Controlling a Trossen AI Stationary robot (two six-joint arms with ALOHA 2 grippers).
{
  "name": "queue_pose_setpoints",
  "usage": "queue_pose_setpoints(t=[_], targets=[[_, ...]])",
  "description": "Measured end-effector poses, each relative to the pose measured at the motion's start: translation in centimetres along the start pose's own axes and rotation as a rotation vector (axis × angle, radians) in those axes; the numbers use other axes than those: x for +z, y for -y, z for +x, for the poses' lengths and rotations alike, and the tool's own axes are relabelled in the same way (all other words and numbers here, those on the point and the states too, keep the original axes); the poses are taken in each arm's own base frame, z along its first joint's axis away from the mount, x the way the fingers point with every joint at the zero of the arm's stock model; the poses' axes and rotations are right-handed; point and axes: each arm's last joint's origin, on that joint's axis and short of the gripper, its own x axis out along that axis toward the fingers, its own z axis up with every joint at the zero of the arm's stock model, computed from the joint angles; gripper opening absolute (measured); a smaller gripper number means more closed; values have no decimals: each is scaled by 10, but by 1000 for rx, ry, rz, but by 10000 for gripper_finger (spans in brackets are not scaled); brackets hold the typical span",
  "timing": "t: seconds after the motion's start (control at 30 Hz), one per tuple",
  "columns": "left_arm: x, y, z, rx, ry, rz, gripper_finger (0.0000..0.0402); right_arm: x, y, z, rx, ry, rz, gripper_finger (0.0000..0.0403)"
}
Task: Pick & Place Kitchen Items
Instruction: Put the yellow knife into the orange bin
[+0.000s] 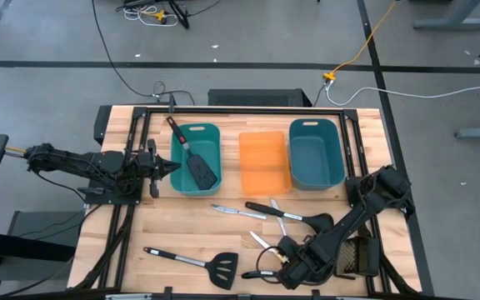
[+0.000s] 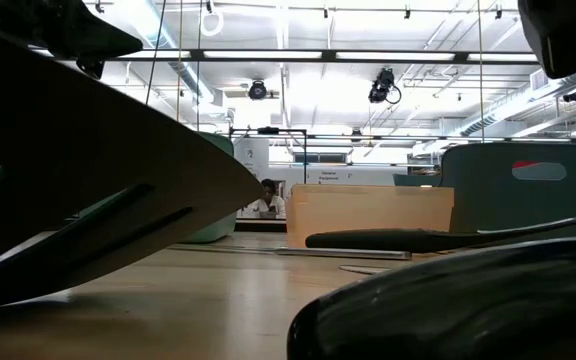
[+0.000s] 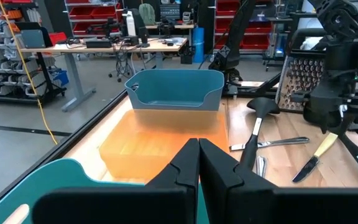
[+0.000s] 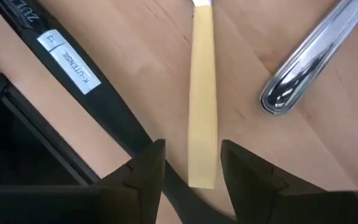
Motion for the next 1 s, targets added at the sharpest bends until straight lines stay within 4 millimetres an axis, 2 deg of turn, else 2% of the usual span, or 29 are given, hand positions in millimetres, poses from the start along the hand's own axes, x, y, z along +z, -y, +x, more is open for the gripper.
queue_pose_setpoints(t=[0.27,0.63,0.77,1.0], targets=[[0,0,0,0,-2,10,15,-4,-2,24,-19,-34,-16,164],[-1,0,0,0,-6,11,15,-7,5,27,-83,-64,-26,161],[-1,0,0,1,-6,10,15,-7,7,28,-101,-73,-46,142],[-1,0,0,0,-6,9,15,-7,8,28,-110,-36,-76,81]])
